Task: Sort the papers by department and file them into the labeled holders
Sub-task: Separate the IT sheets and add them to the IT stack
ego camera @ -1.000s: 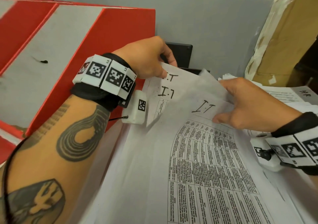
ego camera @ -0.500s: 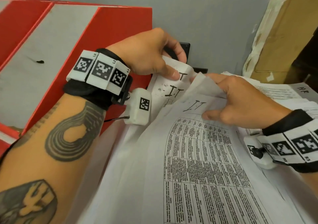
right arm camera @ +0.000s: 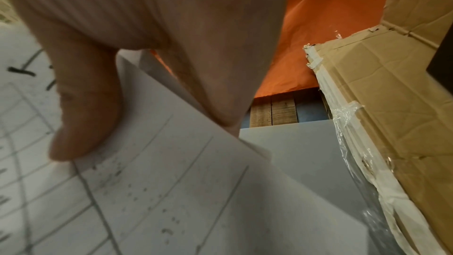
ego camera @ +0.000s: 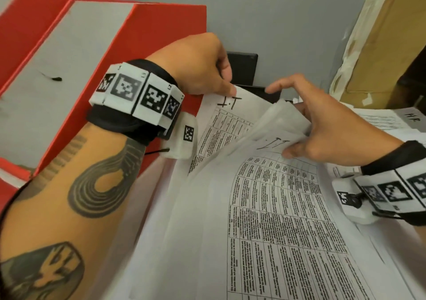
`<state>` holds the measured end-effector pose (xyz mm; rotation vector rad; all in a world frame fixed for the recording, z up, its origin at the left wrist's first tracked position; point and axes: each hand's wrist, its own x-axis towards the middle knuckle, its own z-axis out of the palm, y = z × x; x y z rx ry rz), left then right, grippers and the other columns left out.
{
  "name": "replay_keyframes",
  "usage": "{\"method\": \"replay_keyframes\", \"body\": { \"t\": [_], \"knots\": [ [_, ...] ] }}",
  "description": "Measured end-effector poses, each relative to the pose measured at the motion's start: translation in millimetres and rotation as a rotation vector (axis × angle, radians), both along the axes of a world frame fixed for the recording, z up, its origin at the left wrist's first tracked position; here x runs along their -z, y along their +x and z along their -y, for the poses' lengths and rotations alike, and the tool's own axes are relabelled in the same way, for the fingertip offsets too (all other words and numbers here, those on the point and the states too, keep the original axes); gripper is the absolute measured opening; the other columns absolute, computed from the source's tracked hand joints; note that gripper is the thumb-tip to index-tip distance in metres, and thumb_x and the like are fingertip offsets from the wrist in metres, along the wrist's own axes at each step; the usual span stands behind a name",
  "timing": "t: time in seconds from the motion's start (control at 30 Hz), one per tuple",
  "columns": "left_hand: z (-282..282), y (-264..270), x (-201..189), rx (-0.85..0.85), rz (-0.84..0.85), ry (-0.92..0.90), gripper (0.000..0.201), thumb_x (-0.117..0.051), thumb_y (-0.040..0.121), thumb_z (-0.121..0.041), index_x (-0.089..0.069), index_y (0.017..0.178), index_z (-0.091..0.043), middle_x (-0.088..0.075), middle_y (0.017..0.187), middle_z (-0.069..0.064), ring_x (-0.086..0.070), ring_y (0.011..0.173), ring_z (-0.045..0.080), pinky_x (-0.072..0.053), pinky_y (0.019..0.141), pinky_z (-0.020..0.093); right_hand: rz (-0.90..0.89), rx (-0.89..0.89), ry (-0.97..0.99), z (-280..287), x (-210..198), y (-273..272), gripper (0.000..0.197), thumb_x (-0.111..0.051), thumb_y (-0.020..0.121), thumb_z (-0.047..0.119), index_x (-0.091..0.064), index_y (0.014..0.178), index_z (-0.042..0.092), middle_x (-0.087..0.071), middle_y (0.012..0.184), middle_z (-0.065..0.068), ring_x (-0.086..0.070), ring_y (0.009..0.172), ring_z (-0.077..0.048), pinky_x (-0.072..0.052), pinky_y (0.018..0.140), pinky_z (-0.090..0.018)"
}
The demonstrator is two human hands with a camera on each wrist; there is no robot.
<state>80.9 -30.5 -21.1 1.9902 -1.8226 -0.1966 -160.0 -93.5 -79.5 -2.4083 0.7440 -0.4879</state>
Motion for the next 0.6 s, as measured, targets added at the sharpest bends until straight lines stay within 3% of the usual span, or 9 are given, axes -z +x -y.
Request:
{"method": "replay_keyframes", "body": {
  "t": [0.07, 0.1, 0.13, 0.2, 0.3, 0.4, 0.47, 0.53, 0.6],
  "knots": [
    [-8.5, -6.3, -8.1, 0.150, -0.002, 0.077, 0.016, -0.075, 0.090, -0.043, -0.075, 0.097, -0.029, -0.076, 0.075, -0.015, -0.071, 0.074, 0.003, -0.050, 0.070, 0.024, -0.010, -0.001, -0.028, 1.5, 1.3, 0.5, 0.114, -0.092, 0.063, -0.007, -0.034, 0.146, 0.046, -0.078, 0.099, 0.002, -0.076, 0.091, -0.010, -0.064, 0.074, -0.035],
    [-14.0, -9.9, -11.2, 0.254, -0.041, 0.157, 0.014, -0.072, 0.093, -0.039, -0.074, 0.103, -0.029, -0.078, 0.078, -0.014, -0.073, 0.076, 0.005, -0.055, 0.076, 0.027, -0.017, -0.002, -0.063, 3.0, 1.9, 0.3, 0.110, -0.093, 0.062, -0.005, -0.041, 0.145, 0.045, -0.078, 0.098, 0.001, -0.075, 0.091, -0.009, -0.064, 0.075, -0.034],
    [-19.7, -13.1, -13.5, 0.358, -0.112, 0.228, 0.016, -0.068, 0.097, -0.034, -0.073, 0.111, -0.028, -0.079, 0.083, -0.009, -0.076, 0.080, 0.010, -0.060, 0.078, 0.030, -0.027, -0.006, -0.096, 3.9, 1.7, -0.1, 0.095, -0.094, 0.062, -0.003, -0.055, 0.137, 0.039, -0.078, 0.096, 0.004, -0.075, 0.090, -0.007, -0.063, 0.077, -0.037],
    [-29.9, -17.4, -16.9, 0.473, -0.249, 0.266, 0.025, -0.054, 0.104, -0.030, -0.066, 0.125, -0.025, -0.080, 0.094, -0.002, -0.078, 0.089, 0.017, -0.064, 0.074, 0.034, -0.053, 0.011, -0.143, 7.1, 0.5, -2.5, 0.050, -0.094, 0.062, 0.001, -0.078, 0.101, 0.029, -0.077, 0.089, 0.011, -0.073, 0.083, -0.005, -0.061, 0.079, -0.041],
    [-30.1, -13.7, -20.2, 0.382, -0.356, 0.070, 0.034, -0.037, 0.111, -0.037, -0.064, 0.126, -0.022, -0.080, 0.099, -0.002, -0.078, 0.088, 0.017, -0.065, 0.071, 0.036, -0.075, 0.000, -0.160, 15.1, 3.0, -9.3, 0.043, -0.097, 0.059, 0.003, -0.074, 0.075, 0.036, -0.063, 0.087, 0.017, -0.063, 0.079, -0.006, -0.053, 0.071, -0.026],
    [-21.7, -5.8, -18.1, 0.163, -0.074, -0.051, 0.026, -0.051, 0.105, -0.045, -0.069, 0.108, -0.026, -0.079, 0.085, -0.010, -0.076, 0.073, 0.009, -0.063, 0.073, 0.037, -0.140, 0.055, -0.256, 20.3, 2.1, -13.1, 0.061, -0.099, 0.053, 0.014, -0.066, 0.100, 0.033, -0.056, 0.116, 0.008, -0.052, 0.115, -0.019, -0.049, 0.091, -0.041],
    [-6.8, -7.2, -13.8, 0.059, 0.167, 0.080, 0.025, -0.066, 0.096, -0.049, -0.074, 0.098, -0.025, -0.076, 0.071, -0.012, -0.074, 0.069, 0.008, -0.061, 0.077, 0.037, -0.137, 0.048, -0.255, 14.8, -4.2, -14.1, 0.074, -0.098, 0.054, 0.014, -0.062, 0.111, 0.045, -0.062, 0.124, 0.008, -0.048, 0.128, -0.019, -0.043, 0.103, -0.045],
    [14.9, -12.9, 4.0, 0.013, 0.358, 0.309, 0.031, -0.076, 0.085, -0.052, -0.073, 0.091, -0.022, -0.072, 0.070, -0.008, -0.071, 0.076, 0.016, -0.060, 0.086, 0.042, -0.130, -0.028, -0.239, 9.2, -8.2, -12.1, 0.064, -0.095, 0.059, 0.008, -0.070, 0.094, 0.055, -0.070, 0.117, 0.015, -0.060, 0.119, -0.013, -0.049, 0.100, -0.041],
    [31.7, -16.3, 25.0, 0.009, 0.547, 0.502, 0.035, -0.081, 0.080, -0.053, -0.068, 0.082, -0.020, -0.067, 0.077, -0.005, -0.068, 0.083, 0.023, -0.059, 0.089, 0.046, -0.151, -0.031, -0.201, 9.8, -9.6, -12.7, 0.049, -0.092, 0.066, 0.002, -0.077, 0.080, 0.047, -0.077, 0.096, 0.018, -0.072, 0.091, -0.002, -0.059, 0.084, -0.031]
  ]
}}
